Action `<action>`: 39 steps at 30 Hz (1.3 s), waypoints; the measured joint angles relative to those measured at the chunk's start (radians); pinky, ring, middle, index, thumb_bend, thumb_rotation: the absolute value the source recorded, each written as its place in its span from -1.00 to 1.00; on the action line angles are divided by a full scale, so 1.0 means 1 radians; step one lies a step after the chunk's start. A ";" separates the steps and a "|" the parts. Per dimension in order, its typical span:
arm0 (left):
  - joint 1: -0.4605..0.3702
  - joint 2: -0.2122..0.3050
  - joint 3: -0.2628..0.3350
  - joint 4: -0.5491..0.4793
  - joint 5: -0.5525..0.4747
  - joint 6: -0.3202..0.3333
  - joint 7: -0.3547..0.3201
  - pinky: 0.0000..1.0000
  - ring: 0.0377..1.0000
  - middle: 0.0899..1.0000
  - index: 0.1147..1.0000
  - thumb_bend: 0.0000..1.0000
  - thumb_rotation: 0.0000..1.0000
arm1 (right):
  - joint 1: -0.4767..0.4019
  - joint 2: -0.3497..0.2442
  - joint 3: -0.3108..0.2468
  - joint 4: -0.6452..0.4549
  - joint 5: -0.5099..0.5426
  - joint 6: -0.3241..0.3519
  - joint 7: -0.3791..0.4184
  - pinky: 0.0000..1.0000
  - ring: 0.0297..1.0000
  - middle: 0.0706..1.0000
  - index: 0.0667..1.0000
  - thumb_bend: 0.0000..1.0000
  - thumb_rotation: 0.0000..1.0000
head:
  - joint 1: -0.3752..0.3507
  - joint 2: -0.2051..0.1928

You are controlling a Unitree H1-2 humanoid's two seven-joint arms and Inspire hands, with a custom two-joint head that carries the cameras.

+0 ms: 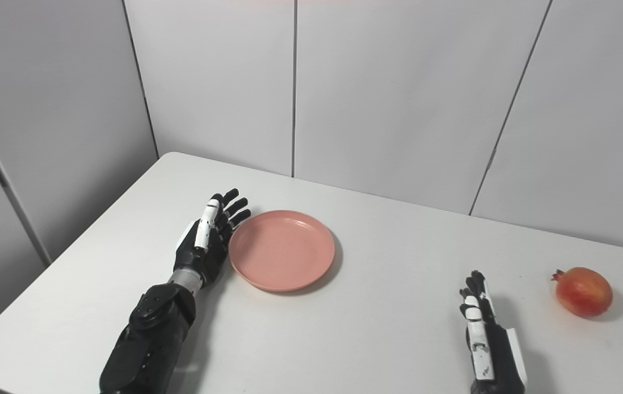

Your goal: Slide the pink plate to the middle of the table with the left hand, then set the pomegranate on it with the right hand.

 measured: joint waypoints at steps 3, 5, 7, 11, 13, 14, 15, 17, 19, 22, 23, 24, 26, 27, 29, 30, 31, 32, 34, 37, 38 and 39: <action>0.000 -0.001 -0.016 0.002 0.001 0.000 -0.017 0.83 0.82 0.82 0.79 -0.29 1.00 | 0.000 0.008 0.000 -0.005 0.003 0.000 -0.005 1.00 0.99 1.00 1.00 -0.72 1.00 | -0.009 0.005; -0.002 -0.005 -0.023 0.002 0.000 0.001 -0.024 0.83 0.83 0.82 0.80 -0.27 1.00 | 0.000 0.011 0.000 -0.007 0.002 0.001 -0.007 1.00 0.98 0.98 0.99 -0.70 1.00 | -0.019 0.008; -0.005 -0.016 -0.026 0.002 -0.002 0.008 -0.029 0.83 0.83 0.82 0.80 -0.26 1.00 | 0.000 0.015 0.000 -0.011 -0.002 0.001 -0.012 0.99 0.98 0.98 0.99 -0.69 1.00 | -0.035 0.015; -0.008 -0.027 -0.059 0.001 0.004 0.014 -0.038 0.84 0.83 0.83 0.80 -0.27 1.00 | 0.000 0.018 0.004 -0.032 -0.010 0.006 -0.020 0.98 0.98 0.98 0.99 -0.67 1.00 | -0.043 0.022; -0.010 -0.033 -0.067 -0.001 0.011 0.016 -0.039 0.83 0.82 0.82 0.80 -0.27 1.00 | 0.000 0.018 0.006 -0.035 -0.013 0.011 -0.022 0.98 0.97 0.98 0.99 -0.68 1.00 | -0.054 0.034; -0.010 -0.034 -0.075 -0.002 0.014 0.018 -0.040 0.82 0.81 0.82 0.79 -0.26 1.00 | 0.001 0.019 0.007 -0.036 -0.014 0.016 -0.023 0.98 0.98 0.98 0.99 -0.67 1.00 | -0.054 0.034; -0.010 -0.036 -0.083 -0.004 0.019 0.021 -0.042 0.80 0.80 0.80 0.78 -0.26 1.00 | 0.001 0.020 0.007 -0.038 -0.014 0.023 -0.025 0.99 0.98 0.98 0.99 -0.67 1.00 | -0.054 0.034; -0.010 -0.043 -0.096 -0.010 0.021 0.034 -0.042 0.79 0.79 0.80 0.76 -0.27 1.00 | 0.001 0.023 0.006 -0.049 -0.014 0.046 -0.031 1.00 0.98 0.98 0.99 -0.67 1.00 | -0.061 0.040; -0.010 -0.055 -0.111 -0.018 0.023 0.042 -0.045 0.79 0.79 0.79 0.75 -0.27 1.00 | 0.001 0.026 0.007 -0.060 -0.014 0.061 -0.037 1.00 0.98 0.98 0.99 -0.67 1.00 | -0.069 0.043; -0.009 -0.074 -0.133 -0.027 0.031 0.051 -0.050 0.75 0.77 0.78 0.74 -0.27 1.00 | 0.001 0.031 0.009 -0.067 -0.017 0.062 -0.045 0.99 0.97 0.97 0.98 -0.65 1.00 | -0.083 0.052; -0.008 -0.079 -0.141 -0.031 0.038 0.055 -0.052 0.75 0.77 0.78 0.74 -0.27 1.00 | 0.001 0.033 0.010 -0.068 -0.017 0.062 -0.045 0.99 0.97 0.97 0.98 -0.65 1.00 | -0.083 0.052; -0.005 -0.085 -0.151 -0.038 0.044 0.059 -0.053 0.75 0.77 0.78 0.74 -0.27 1.00 | 0.001 0.034 0.010 -0.068 -0.017 0.063 -0.046 0.99 0.97 0.97 0.98 -0.64 1.00 | -0.091 0.057; -0.003 -0.096 -0.164 -0.046 0.055 0.066 -0.054 0.73 0.76 0.77 0.73 -0.26 1.00 | 0.001 0.034 0.011 -0.070 -0.017 0.063 -0.047 0.98 0.96 0.97 0.98 -0.63 1.00 | -0.101 0.061; -0.002 -0.100 -0.170 -0.047 0.059 0.068 -0.056 0.73 0.76 0.77 0.73 -0.25 1.00 | 0.001 0.034 0.012 -0.070 -0.018 0.063 -0.048 0.98 0.96 0.97 0.98 -0.61 1.00 | -0.101 0.061; 0.003 -0.107 -0.178 -0.058 0.064 0.077 -0.057 0.74 0.76 0.77 0.73 -0.25 1.00 | 0.001 0.034 0.015 -0.070 -0.025 0.063 -0.049 0.99 0.96 0.97 0.98 -0.58 1.00 | -0.121 0.072; 0.008 -0.112 -0.181 -0.069 0.066 0.086 -0.057 0.74 0.76 0.76 0.73 -0.25 1.00 | 0.001 0.034 0.015 -0.070 -0.029 0.064 -0.049 0.99 0.96 0.97 0.98 -0.57 1.00 | -0.127 0.075; 0.013 -0.119 -0.185 -0.079 0.067 0.091 -0.058 0.74 0.76 0.77 0.73 -0.25 1.00 | 0.001 0.034 0.015 -0.070 -0.032 0.064 -0.049 0.99 0.97 0.97 0.97 -0.57 1.00 | -0.130 0.080; 0.017 -0.124 -0.188 -0.087 0.070 0.094 -0.058 0.74 0.76 0.77 0.73 -0.25 1.00 | 0.001 0.035 0.015 -0.071 -0.033 0.066 -0.050 0.99 0.97 0.97 0.97 -0.57 1.00 | -0.130 0.080; 0.022 -0.130 -0.195 -0.098 0.076 0.104 -0.058 0.74 0.76 0.77 0.74 -0.25 1.00 | 0.001 0.038 0.015 -0.072 -0.034 0.069 -0.053 0.99 0.97 0.97 0.97 -0.57 1.00 | -0.143 0.084; 0.035 -0.134 -0.203 -0.116 0.085 0.113 -0.061 0.75 0.78 0.79 0.76 -0.24 1.00 | 0.000 0.044 0.018 -0.074 -0.036 0.075 -0.056 0.99 0.97 0.97 0.98 -0.58 1.00 | -0.170 0.095; 0.039 -0.135 -0.207 -0.121 0.085 0.113 -0.065 0.75 0.78 0.79 0.76 -0.24 1.00 | 0.000 0.045 0.018 -0.074 -0.037 0.075 -0.056 0.98 0.97 0.98 0.98 -0.58 1.00 | -0.178 0.097; 0.044 -0.135 -0.211 -0.127 0.085 0.115 -0.069 0.75 0.78 0.79 0.76 -0.24 1.00 | 0.000 0.046 0.018 -0.074 -0.037 0.076 -0.056 0.98 0.97 0.98 0.98 -0.59 1.00 | -0.178 0.097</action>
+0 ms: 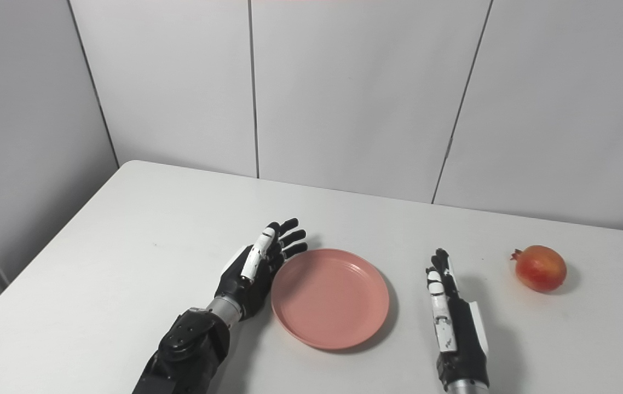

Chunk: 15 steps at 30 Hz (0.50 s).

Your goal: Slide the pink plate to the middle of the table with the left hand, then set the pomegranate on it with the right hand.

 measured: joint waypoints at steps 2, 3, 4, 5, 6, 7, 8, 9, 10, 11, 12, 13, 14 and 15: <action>0.013 -0.002 -0.005 -0.015 0.000 0.002 -0.007 0.75 0.78 0.78 0.76 -0.25 1.00 | -0.001 0.002 -0.001 -0.001 0.000 0.009 -0.002 0.98 0.98 0.98 0.98 -0.59 1.00 | -0.005 0.002; 0.016 -0.003 -0.007 -0.018 0.000 0.003 -0.008 0.76 0.77 0.78 0.76 -0.26 1.00 | -0.001 0.003 -0.001 -0.002 0.000 0.021 -0.004 0.97 0.97 0.98 0.98 -0.60 1.00 | -0.005 0.002; 0.016 -0.004 -0.007 -0.018 -0.001 0.004 -0.008 0.76 0.77 0.78 0.76 -0.26 1.00 | -0.001 0.004 0.000 -0.002 -0.002 0.026 -0.006 0.97 0.97 0.98 0.98 -0.59 1.00 | -0.009 0.003; 0.016 -0.004 -0.006 -0.018 -0.001 0.005 -0.008 0.77 0.78 0.79 0.77 -0.25 1.00 | -0.001 0.004 0.001 -0.002 -0.006 0.026 -0.006 0.96 0.97 0.98 0.98 -0.58 1.00 | -0.014 0.006; 0.016 -0.004 -0.006 -0.018 -0.001 0.005 -0.008 0.78 0.79 0.80 0.77 -0.24 1.00 | -0.002 0.004 0.002 -0.002 -0.009 0.026 -0.006 0.95 0.97 0.98 0.98 -0.58 1.00 | -0.014 0.006; 0.016 -0.004 -0.006 -0.019 0.000 0.005 -0.008 0.78 0.79 0.80 0.77 -0.24 1.00 | -0.002 0.004 0.004 -0.002 -0.013 0.026 -0.007 0.95 0.97 0.98 0.98 -0.57 1.00 | -0.014 0.006; 0.016 -0.004 -0.006 -0.020 0.000 0.005 -0.008 0.78 0.79 0.80 0.78 -0.23 1.00 | -0.003 0.004 0.005 -0.002 -0.017 0.026 -0.008 0.96 0.97 0.98 0.98 -0.57 1.00 | -0.014 0.006; 0.016 -0.004 -0.006 -0.020 0.001 0.005 -0.008 0.78 0.79 0.81 0.78 -0.23 1.00 | -0.003 0.004 0.005 -0.002 -0.017 0.026 -0.008 0.96 0.97 0.98 0.98 -0.57 1.00 | -0.014 0.006; 0.017 -0.004 -0.005 -0.020 0.001 0.005 -0.008 0.79 0.80 0.81 0.79 -0.23 1.00 | -0.003 0.004 0.005 -0.002 -0.017 0.026 -0.008 0.95 0.97 0.98 0.98 -0.58 1.00 | -0.014 0.006; 0.017 -0.004 -0.005 -0.020 0.001 0.004 -0.008 0.79 0.80 0.81 0.79 -0.23 1.00 | -0.003 0.004 0.005 -0.002 -0.017 0.026 -0.008 0.95 0.97 0.98 0.98 -0.58 1.00 | -0.014 0.006; 0.017 -0.004 -0.004 -0.020 0.003 0.004 -0.008 0.79 0.80 0.81 0.79 -0.21 1.00 | -0.003 0.004 0.005 -0.002 -0.018 0.026 -0.008 0.95 0.97 0.98 0.98 -0.58 1.00 | -0.014 0.006; 0.018 -0.004 -0.004 -0.020 0.003 0.004 -0.008 0.79 0.81 0.81 0.79 -0.21 1.00 | -0.003 0.004 0.004 -0.002 -0.018 0.026 -0.008 0.95 0.97 0.98 0.98 -0.57 1.00 | -0.031 0.009; 0.018 -0.004 -0.004 -0.021 0.004 0.004 -0.008 0.80 0.81 0.82 0.80 -0.21 1.00 | -0.003 0.004 0.004 -0.002 -0.019 0.026 -0.008 0.96 0.97 0.98 0.97 -0.57 1.00 | -0.037 0.011; 0.018 -0.004 -0.004 -0.021 0.005 0.004 -0.008 0.79 0.80 0.82 0.80 -0.20 1.00 | -0.003 0.004 0.004 -0.002 -0.020 0.026 -0.009 0.96 0.97 0.98 0.97 -0.56 1.00 | -0.038 0.011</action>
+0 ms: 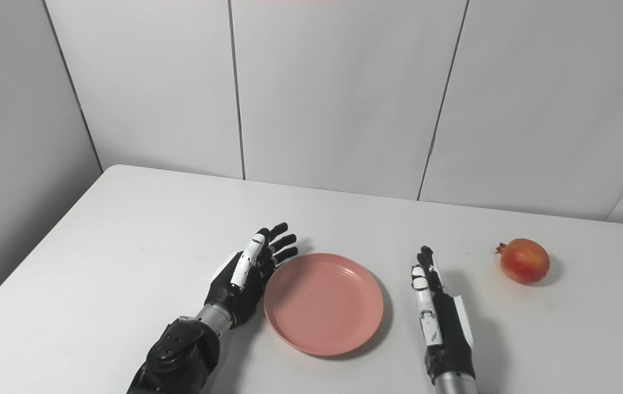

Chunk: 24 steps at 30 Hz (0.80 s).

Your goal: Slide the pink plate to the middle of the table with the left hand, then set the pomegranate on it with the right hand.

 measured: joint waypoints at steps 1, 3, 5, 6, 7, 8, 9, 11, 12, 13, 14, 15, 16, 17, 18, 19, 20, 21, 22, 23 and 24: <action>0.001 0.000 -0.001 -0.001 0.005 -0.001 0.001 0.79 0.80 0.82 0.80 -0.19 1.00 | 0.000 0.000 0.000 0.000 -0.001 0.000 0.000 0.97 0.97 0.98 0.97 -0.55 1.00 | 0.000 0.000; 0.004 0.000 -0.002 -0.002 0.021 -0.008 0.004 0.78 0.79 0.82 0.80 -0.18 1.00 | 0.000 0.000 0.000 -0.001 -0.002 0.000 -0.002 0.96 0.96 0.97 0.96 -0.54 1.00 | -0.011 0.003; 0.011 -0.002 -0.004 -0.004 0.043 -0.023 0.014 0.79 0.80 0.83 0.80 -0.18 1.00 | 0.000 0.000 0.000 -0.005 -0.004 0.000 -0.002 0.95 0.95 0.95 0.95 -0.54 1.00 | -0.011 0.003; 0.017 -0.006 -0.004 -0.007 0.052 -0.034 0.020 0.79 0.80 0.83 0.80 -0.18 1.00 | 0.000 0.001 -0.001 -0.011 -0.005 0.001 -0.005 0.95 0.94 0.95 0.95 -0.54 1.00 | -0.017 0.003; 0.020 -0.010 -0.003 -0.009 0.062 -0.040 0.026 0.79 0.80 0.83 0.80 -0.19 1.00 | -0.001 0.001 -0.002 -0.020 -0.005 0.003 -0.007 0.95 0.94 0.95 0.95 -0.55 1.00 | -0.023 0.000; 0.023 -0.015 -0.001 -0.010 0.065 -0.043 0.031 0.79 0.80 0.83 0.80 -0.20 1.00 | -0.001 0.002 -0.003 -0.028 -0.006 0.005 -0.009 0.95 0.94 0.95 0.95 -0.56 1.00 | -0.023 0.000; 0.025 -0.019 0.000 -0.011 0.067 -0.046 0.038 0.79 0.80 0.82 0.80 -0.20 1.00 | -0.004 0.003 -0.003 -0.034 -0.006 0.008 -0.011 0.95 0.94 0.95 0.95 -0.57 1.00 | -0.035 -0.005; 0.026 -0.025 0.001 -0.012 0.080 -0.049 0.043 0.79 0.81 0.83 0.79 -0.20 1.00 | -0.009 0.003 -0.003 -0.036 -0.004 0.012 -0.011 0.95 0.95 0.96 0.95 -0.57 1.00 | -0.035 -0.005; 0.028 -0.027 0.001 -0.012 0.083 -0.054 0.046 0.79 0.81 0.83 0.79 -0.20 1.00 | -0.010 0.003 -0.003 -0.036 0.000 0.012 -0.011 0.95 0.96 0.96 0.96 -0.57 1.00 | -0.052 -0.009; 0.030 -0.028 0.001 -0.012 0.086 -0.062 0.048 0.78 0.80 0.83 0.79 -0.20 1.00 | -0.010 0.003 -0.004 -0.036 0.005 0.012 -0.010 0.94 0.96 0.96 0.95 -0.56 1.00 | -0.054 -0.009; 0.034 -0.029 0.001 -0.012 0.091 -0.073 0.051 0.77 0.80 0.83 0.79 -0.20 1.00 | -0.010 0.004 -0.006 -0.038 0.009 0.012 -0.010 0.94 0.96 0.96 0.95 -0.55 1.00 | -0.069 -0.015; 0.037 -0.029 0.001 -0.012 0.098 -0.078 0.053 0.77 0.80 0.82 0.79 -0.22 1.00 | -0.010 0.005 -0.007 -0.042 0.013 0.013 -0.010 0.93 0.95 0.96 0.94 -0.56 1.00 | -0.084 -0.023; 0.039 -0.029 0.001 -0.012 0.105 -0.085 0.056 0.77 0.80 0.82 0.79 -0.23 1.00 | -0.010 0.005 -0.009 -0.049 0.015 0.014 -0.011 0.92 0.95 0.95 0.94 -0.56 1.00 | -0.084 -0.023; 0.043 -0.029 0.001 -0.011 0.110 -0.096 0.059 0.77 0.80 0.82 0.79 -0.24 1.00 | -0.010 0.005 -0.010 -0.060 0.014 0.016 -0.011 0.92 0.94 0.95 0.94 -0.57 1.00 | -0.095 -0.029; 0.049 -0.029 0.002 -0.010 0.120 -0.116 0.061 0.78 0.80 0.82 0.79 -0.26 1.00 | -0.012 0.005 -0.011 -0.073 0.013 0.017 -0.012 0.94 0.95 0.95 0.94 -0.56 1.00 | -0.115 -0.038; 0.054 -0.029 0.002 -0.008 0.127 -0.132 0.062 0.78 0.80 0.82 0.79 -0.27 1.00 | -0.013 0.005 -0.012 -0.086 0.011 0.018 -0.012 0.96 0.95 0.96 0.93 -0.55 1.00 | -0.126 -0.041; 0.060 -0.028 0.002 -0.003 0.130 -0.153 0.062 0.78 0.80 0.82 0.79 -0.26 1.00 | -0.016 0.004 -0.016 -0.103 0.009 0.022 -0.015 0.96 0.95 0.96 0.93 -0.55 1.00 | -0.126 -0.041; 0.065 -0.028 0.003 -0.003 0.130 -0.165 0.062 0.78 0.80 0.82 0.79 -0.26 1.00 | -0.022 0.004 -0.018 -0.110 0.005 0.024 -0.019 0.97 0.96 0.96 0.94 -0.55 1.00 | -0.139 -0.043; 0.068 -0.027 0.005 -0.002 0.131 -0.174 0.062 0.78 0.80 0.82 0.79 -0.25 1.00 | -0.028 0.003 -0.020 -0.119 0.000 0.032 -0.023 0.98 0.96 0.97 0.94 -0.53 1.00 | -0.144 -0.044; 0.070 -0.026 0.007 -0.001 0.131 -0.181 0.062 0.78 0.79 0.81 0.78 -0.25 1.00 | -0.033 0.001 -0.021 -0.128 -0.005 0.037 -0.026 0.97 0.96 0.97 0.94 -0.51 1.00 | -0.172 -0.052; 0.073 -0.025 0.010 -0.001 0.131 -0.187 0.062 0.77 0.79 0.81 0.77 -0.25 1.00 | -0.039 -0.003 -0.022 -0.137 -0.020 0.037 -0.030 0.96 0.95 0.96 0.93 -0.50 1.00 | -0.201 -0.061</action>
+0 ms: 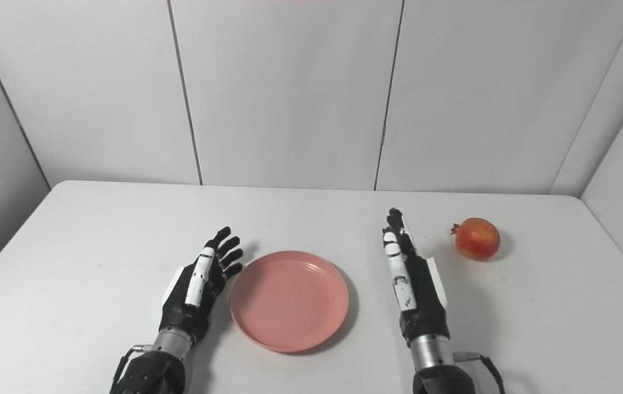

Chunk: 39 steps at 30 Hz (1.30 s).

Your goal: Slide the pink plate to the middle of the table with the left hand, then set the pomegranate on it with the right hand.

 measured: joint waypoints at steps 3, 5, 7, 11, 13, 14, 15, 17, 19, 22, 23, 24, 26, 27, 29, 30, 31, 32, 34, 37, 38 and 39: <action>0.004 0.006 0.007 0.000 -0.001 -0.010 -0.002 0.77 0.78 0.80 0.77 -0.25 1.00 | -0.017 -0.023 0.000 -0.015 -0.042 0.000 -0.002 0.92 0.94 0.94 0.91 -0.48 1.00 | -0.025 -0.012; 0.008 0.010 0.009 0.000 -0.001 -0.019 -0.002 0.75 0.77 0.79 0.75 -0.25 1.00 | -0.020 -0.035 -0.001 -0.030 -0.068 0.000 -0.005 0.85 0.88 0.90 0.88 -0.43 1.00 | -0.040 -0.020; 0.013 0.014 0.011 0.004 -0.001 -0.036 -0.003 0.75 0.77 0.78 0.75 -0.24 1.00 | -0.026 -0.051 -0.006 -0.040 -0.094 0.002 -0.006 0.83 0.86 0.87 0.86 -0.38 1.00 | -0.054 -0.026; 0.015 0.029 0.012 0.015 -0.002 -0.057 -0.014 0.76 0.78 0.79 0.76 -0.25 1.00 | -0.045 -0.074 -0.024 -0.068 -0.133 0.032 -0.013 0.76 0.79 0.79 0.78 -0.13 1.00 | -0.082 -0.045; 0.015 0.031 0.013 0.024 -0.005 -0.070 -0.018 0.75 0.77 0.79 0.75 -0.25 1.00 | -0.059 -0.087 -0.027 -0.071 -0.168 0.038 -0.022 0.74 0.78 0.78 0.77 -0.11 1.00 | -0.086 -0.048; 0.015 0.031 0.014 0.027 -0.005 -0.075 -0.018 0.75 0.77 0.79 0.76 -0.26 1.00 | -0.064 -0.096 -0.026 -0.072 -0.186 0.038 -0.024 0.71 0.77 0.78 0.76 -0.08 1.00 | -0.086 -0.048; 0.015 0.031 0.013 0.030 -0.005 -0.079 -0.019 0.75 0.77 0.79 0.76 -0.26 1.00 | -0.069 -0.104 -0.025 -0.072 -0.208 0.039 -0.025 0.70 0.76 0.77 0.76 -0.07 1.00 | -0.094 -0.055; 0.015 0.031 0.014 0.035 -0.005 -0.083 -0.022 0.75 0.77 0.79 0.76 -0.26 1.00 | -0.077 -0.120 -0.025 -0.072 -0.250 0.039 -0.029 0.67 0.74 0.76 0.74 0.05 1.00 | -0.104 -0.061; 0.015 0.031 0.015 0.036 -0.006 -0.084 -0.024 0.75 0.77 0.79 0.76 -0.26 1.00 | -0.082 -0.140 -0.026 -0.072 -0.301 0.039 -0.032 0.66 0.74 0.76 0.75 0.10 1.00 | -0.114 -0.066; 0.015 0.031 0.017 0.036 -0.007 -0.084 -0.024 0.75 0.77 0.78 0.75 -0.29 1.00 | -0.088 -0.172 -0.029 -0.072 -0.370 0.043 -0.039 0.66 0.74 0.76 0.76 0.23 1.00 | -0.129 -0.072; 0.015 0.031 0.019 0.036 -0.007 -0.084 -0.025 0.75 0.77 0.78 0.75 -0.29 1.00 | -0.092 -0.182 -0.033 -0.072 -0.386 0.044 -0.040 0.66 0.74 0.76 0.76 0.24 0.97 | -0.129 -0.072; 0.015 0.031 0.020 0.036 -0.009 -0.084 -0.025 0.75 0.77 0.78 0.75 -0.29 1.00 | -0.096 -0.194 -0.038 -0.072 -0.406 0.044 -0.042 0.65 0.74 0.76 0.76 0.25 0.95 | -0.135 -0.075; 0.015 0.031 0.023 0.037 -0.013 -0.084 -0.027 0.75 0.77 0.78 0.76 -0.29 1.00 | -0.102 -0.216 -0.044 -0.069 -0.437 0.044 -0.047 0.64 0.74 0.77 0.77 0.28 0.88 | -0.146 -0.080; 0.015 0.032 0.024 0.037 -0.014 -0.084 -0.029 0.76 0.78 0.79 0.77 -0.29 1.00 | -0.105 -0.228 -0.045 -0.066 -0.453 0.044 -0.050 0.64 0.75 0.78 0.78 0.32 0.83 | -0.157 -0.084; 0.015 0.035 0.024 0.038 -0.016 -0.084 -0.038 0.77 0.79 0.81 0.79 -0.29 1.00 | -0.111 -0.247 -0.050 -0.057 -0.483 0.044 -0.054 0.64 0.75 0.79 0.79 0.36 0.74 | -0.157 -0.084; 0.015 0.037 0.025 0.039 -0.020 -0.084 -0.044 0.78 0.79 0.81 0.79 -0.30 1.00 | -0.115 -0.254 -0.053 -0.054 -0.490 0.044 -0.055 0.61 0.73 0.79 0.79 0.38 0.69 | -0.167 -0.086; 0.014 0.039 0.026 0.039 -0.027 -0.084 -0.048 0.78 0.79 0.81 0.79 -0.30 1.00 | -0.119 -0.260 -0.055 -0.050 -0.500 0.044 -0.056 0.58 0.72 0.78 0.78 0.42 0.62 | -0.167 -0.086; 0.014 0.040 0.027 0.039 -0.029 -0.084 -0.052 0.78 0.79 0.81 0.79 -0.31 1.00 | -0.125 -0.268 -0.057 -0.045 -0.512 0.044 -0.056 0.57 0.71 0.78 0.78 0.44 0.60 | -0.167 -0.086; 0.014 0.041 0.029 0.040 -0.032 -0.084 -0.057 0.79 0.80 0.82 0.79 -0.31 1.00 | -0.142 -0.280 -0.063 -0.029 -0.530 0.049 -0.057 0.54 0.70 0.78 0.80 0.55 0.43 | -0.177 -0.089; 0.012 0.041 0.033 0.042 -0.039 -0.084 -0.061 0.78 0.79 0.81 0.78 -0.33 1.00 | -0.162 -0.296 -0.070 -0.012 -0.560 0.081 -0.057 0.49 0.67 0.75 0.79 0.68 0.17 | -0.192 -0.092; 0.011 0.041 0.035 0.044 -0.046 -0.084 -0.061 0.78 0.79 0.81 0.78 -0.33 1.00 | -0.169 -0.301 -0.072 -0.003 -0.568 0.087 -0.057 0.49 0.67 0.75 0.79 0.69 0.16 | -0.192 -0.092; 0.010 0.042 0.035 0.045 -0.048 -0.084 -0.061 0.78 0.79 0.81 0.78 -0.32 1.00 | -0.173 -0.306 -0.074 0.006 -0.570 0.093 -0.057 0.50 0.68 0.76 0.80 0.71 0.14 | -0.195 -0.092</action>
